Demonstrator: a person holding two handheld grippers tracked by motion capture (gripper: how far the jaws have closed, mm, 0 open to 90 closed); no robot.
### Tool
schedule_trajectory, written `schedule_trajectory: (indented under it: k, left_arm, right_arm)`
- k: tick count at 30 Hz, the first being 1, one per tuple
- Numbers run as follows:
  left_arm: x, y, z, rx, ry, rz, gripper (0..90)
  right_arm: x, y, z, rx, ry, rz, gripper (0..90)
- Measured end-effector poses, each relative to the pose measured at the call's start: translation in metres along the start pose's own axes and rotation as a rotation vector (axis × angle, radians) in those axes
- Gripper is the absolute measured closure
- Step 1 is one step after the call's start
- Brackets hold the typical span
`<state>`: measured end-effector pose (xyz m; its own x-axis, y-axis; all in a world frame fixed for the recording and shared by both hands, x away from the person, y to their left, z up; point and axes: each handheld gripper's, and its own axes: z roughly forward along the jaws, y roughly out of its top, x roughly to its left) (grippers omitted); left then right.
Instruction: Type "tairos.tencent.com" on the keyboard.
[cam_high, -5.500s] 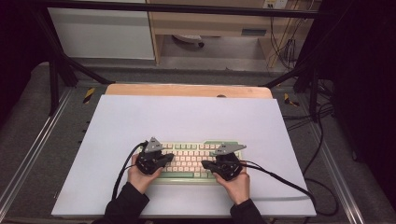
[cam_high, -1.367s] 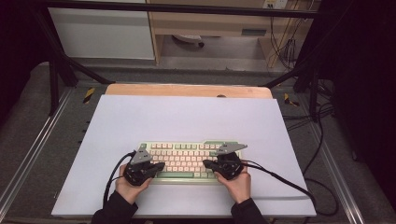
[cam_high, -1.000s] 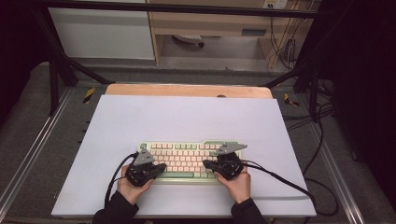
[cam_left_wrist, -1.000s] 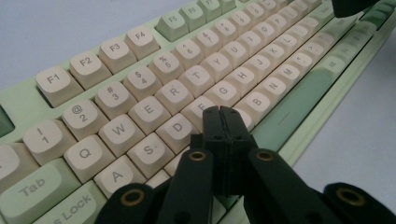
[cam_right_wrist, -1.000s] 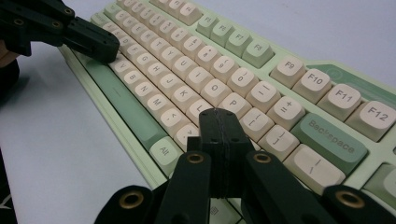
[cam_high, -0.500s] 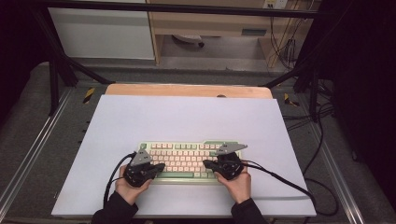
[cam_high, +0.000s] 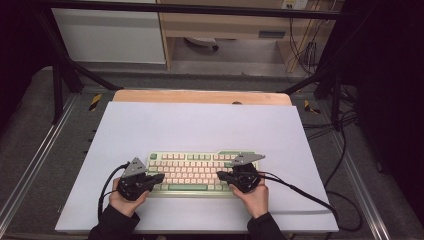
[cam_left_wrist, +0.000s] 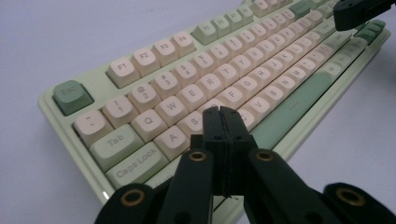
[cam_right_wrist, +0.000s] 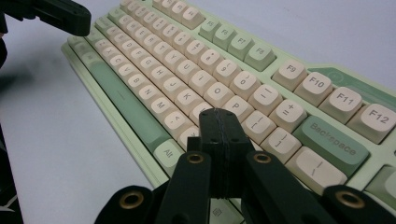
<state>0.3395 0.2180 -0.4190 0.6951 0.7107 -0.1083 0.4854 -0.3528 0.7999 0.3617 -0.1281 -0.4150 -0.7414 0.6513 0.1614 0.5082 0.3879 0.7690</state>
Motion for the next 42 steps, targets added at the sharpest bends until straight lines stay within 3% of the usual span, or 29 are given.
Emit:
schedule_trajectory:
  k: [21, 32, 42]
  left_arm:
    - [0.009, -0.003, -0.002, 0.003, -0.001, -0.004, 90.0]
    - [0.011, -0.005, -0.001, 0.007, -0.003, -0.011, 90.0]
    - [0.011, -0.005, 0.0, 0.01, -0.005, -0.01, 90.0]
  right_arm:
    - [0.004, 0.015, 0.006, -0.017, 0.002, 0.01, 90.0]
    - [0.008, 0.027, 0.029, -0.013, -0.01, 0.019, 90.0]
    - [0.002, 0.024, 0.044, 0.023, -0.039, 0.033, 90.0]
